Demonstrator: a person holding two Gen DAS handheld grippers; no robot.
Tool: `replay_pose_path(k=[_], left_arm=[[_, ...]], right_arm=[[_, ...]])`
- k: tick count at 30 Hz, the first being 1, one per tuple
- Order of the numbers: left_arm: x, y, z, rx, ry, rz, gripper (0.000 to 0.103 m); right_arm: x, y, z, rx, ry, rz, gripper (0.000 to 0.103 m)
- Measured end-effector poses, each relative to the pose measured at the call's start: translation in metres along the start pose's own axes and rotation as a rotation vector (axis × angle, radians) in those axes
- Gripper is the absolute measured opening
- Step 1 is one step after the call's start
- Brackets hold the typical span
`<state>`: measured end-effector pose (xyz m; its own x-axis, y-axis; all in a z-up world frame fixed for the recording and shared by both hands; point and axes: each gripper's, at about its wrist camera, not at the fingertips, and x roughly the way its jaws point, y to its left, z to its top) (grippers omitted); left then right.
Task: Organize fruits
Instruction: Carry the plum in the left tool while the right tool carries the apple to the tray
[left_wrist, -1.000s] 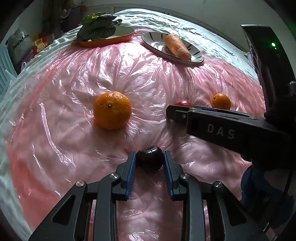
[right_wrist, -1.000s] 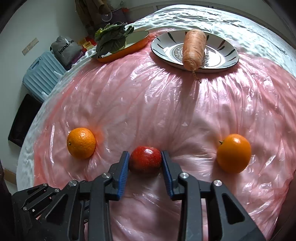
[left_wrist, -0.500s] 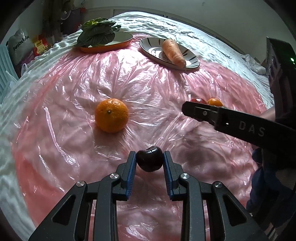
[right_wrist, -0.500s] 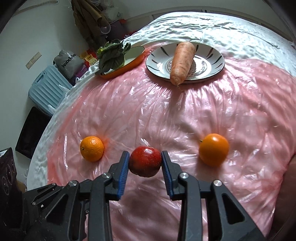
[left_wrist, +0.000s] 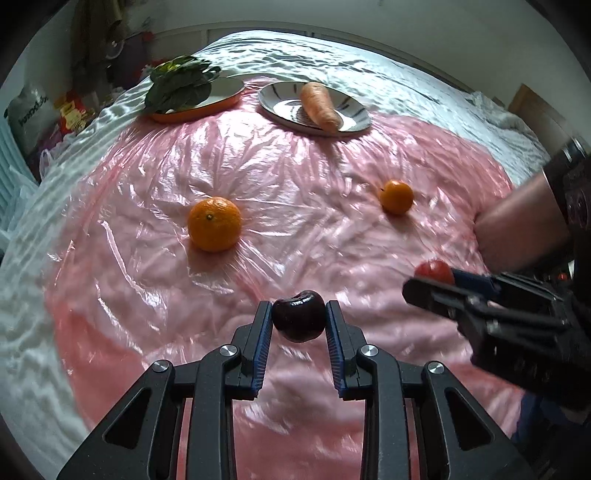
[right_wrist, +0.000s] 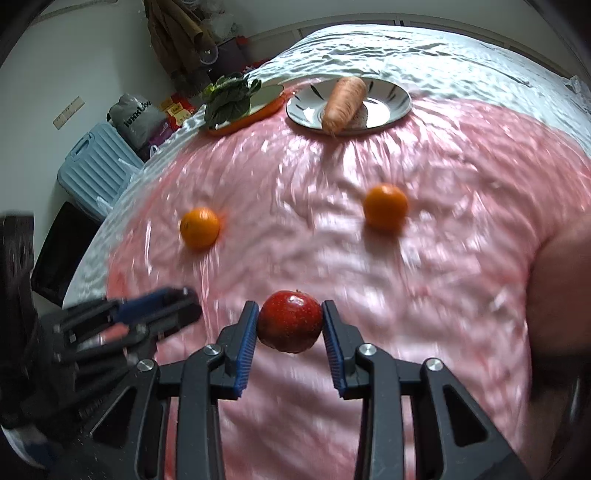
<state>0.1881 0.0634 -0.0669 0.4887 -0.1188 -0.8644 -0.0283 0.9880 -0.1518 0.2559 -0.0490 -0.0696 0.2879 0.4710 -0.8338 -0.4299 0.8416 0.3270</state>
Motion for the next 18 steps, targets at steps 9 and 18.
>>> replay_pose_path(k=[9, 18], left_arm=[[-0.016, -0.046, -0.017, 0.127, 0.032, -0.015, 0.025], [-0.024, -0.116, -0.040, 0.249, 0.074, -0.071, 0.025]], right_arm=[[-0.044, -0.019, -0.052, 0.044, 0.015, -0.033, 0.056], [-0.089, -0.054, -0.098, 0.122, 0.004, -0.080, 0.056]])
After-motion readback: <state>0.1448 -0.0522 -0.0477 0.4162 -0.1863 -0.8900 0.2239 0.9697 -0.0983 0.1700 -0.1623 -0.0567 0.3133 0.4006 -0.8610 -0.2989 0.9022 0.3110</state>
